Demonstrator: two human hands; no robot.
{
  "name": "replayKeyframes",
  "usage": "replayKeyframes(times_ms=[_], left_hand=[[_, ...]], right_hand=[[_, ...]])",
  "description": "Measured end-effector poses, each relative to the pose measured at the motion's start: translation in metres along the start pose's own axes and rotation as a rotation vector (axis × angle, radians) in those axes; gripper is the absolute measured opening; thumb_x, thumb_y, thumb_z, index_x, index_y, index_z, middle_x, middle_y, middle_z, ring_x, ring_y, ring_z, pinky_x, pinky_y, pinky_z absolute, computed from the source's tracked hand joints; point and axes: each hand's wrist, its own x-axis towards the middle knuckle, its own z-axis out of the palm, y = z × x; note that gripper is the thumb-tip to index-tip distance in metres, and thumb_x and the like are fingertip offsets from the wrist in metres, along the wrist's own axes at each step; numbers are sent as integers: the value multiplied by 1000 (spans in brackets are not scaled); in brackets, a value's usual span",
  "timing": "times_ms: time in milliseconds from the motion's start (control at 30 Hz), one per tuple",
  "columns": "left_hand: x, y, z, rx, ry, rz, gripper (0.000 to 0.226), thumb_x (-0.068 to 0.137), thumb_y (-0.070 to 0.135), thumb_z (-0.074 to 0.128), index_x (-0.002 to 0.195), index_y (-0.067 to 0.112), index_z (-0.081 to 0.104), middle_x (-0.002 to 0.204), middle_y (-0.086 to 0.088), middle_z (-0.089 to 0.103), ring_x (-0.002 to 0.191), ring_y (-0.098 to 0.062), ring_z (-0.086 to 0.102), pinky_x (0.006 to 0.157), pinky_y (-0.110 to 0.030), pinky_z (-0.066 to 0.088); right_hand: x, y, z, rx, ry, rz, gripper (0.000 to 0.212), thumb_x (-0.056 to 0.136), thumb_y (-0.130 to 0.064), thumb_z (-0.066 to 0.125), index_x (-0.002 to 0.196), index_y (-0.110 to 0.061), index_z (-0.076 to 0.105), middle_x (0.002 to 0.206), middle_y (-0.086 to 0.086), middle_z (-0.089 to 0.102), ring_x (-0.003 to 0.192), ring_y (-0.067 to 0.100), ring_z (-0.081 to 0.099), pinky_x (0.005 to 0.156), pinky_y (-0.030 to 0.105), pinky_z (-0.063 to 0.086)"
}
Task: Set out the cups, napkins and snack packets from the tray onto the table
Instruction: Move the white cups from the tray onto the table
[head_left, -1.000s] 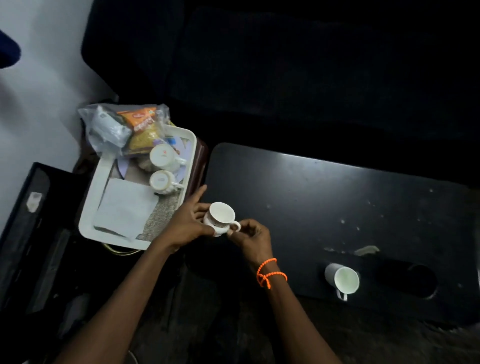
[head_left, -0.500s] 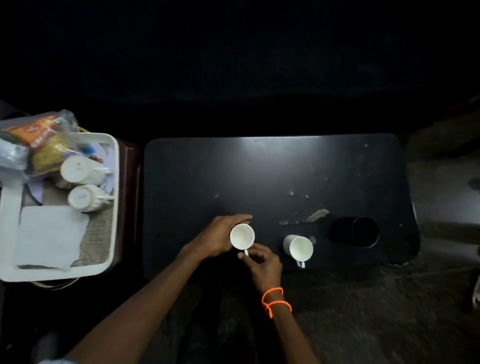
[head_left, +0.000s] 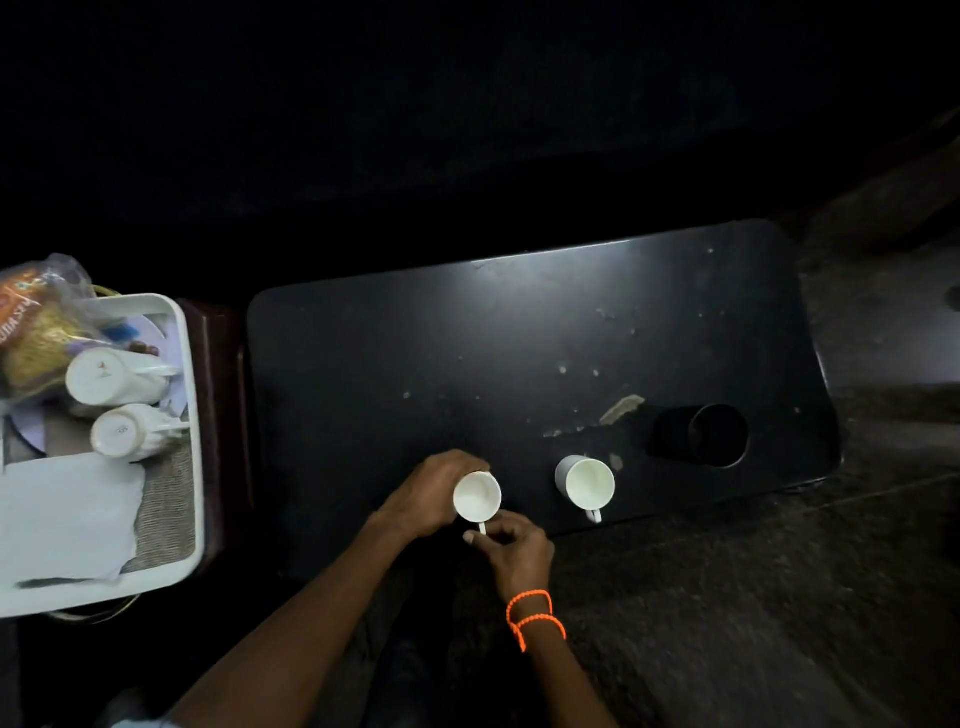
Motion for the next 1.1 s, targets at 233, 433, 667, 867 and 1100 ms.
replayKeyframes(times_ms=[233,433,667,867,1100], left_hand=[[-3,-9,-5,33,26,24,68,78,-10,66,144,7,59,149,-11,57,139,-25,55,119,-39,41],[-23,-38,-41,-35,306,-8,64,80,-11,63,139,12,64,135,-5,63,121,-19,64,105,-35,54],[-80,-84,-110,-93,922,-165,36,84,7,74,117,22,73,94,8,64,78,-10,63,81,-27,55],[-124,-123,-152,-222,1349,-425,18,91,25,76,104,16,66,94,-5,62,82,-22,61,77,-32,48],[-146,-180,-189,-791,1117,-795,41,102,50,54,120,16,69,111,-21,75,91,-38,71,79,-44,60]], right_hand=[[4,-4,-5,-107,-62,2,33,56,-18,97,81,-11,77,81,-2,71,74,11,68,67,13,53],[-4,-29,-12,-280,122,-113,59,57,-60,80,56,-16,41,58,-1,51,51,8,49,52,33,44],[-5,-106,61,-191,-105,-467,46,78,-48,71,60,-15,45,56,-3,48,56,10,49,58,29,43],[-13,-188,166,-331,-519,-645,30,83,-42,73,103,-21,68,74,-3,67,73,18,65,72,29,51],[-19,-238,253,-330,-729,-419,47,90,-33,71,134,-19,61,98,13,73,79,25,75,73,41,63]])
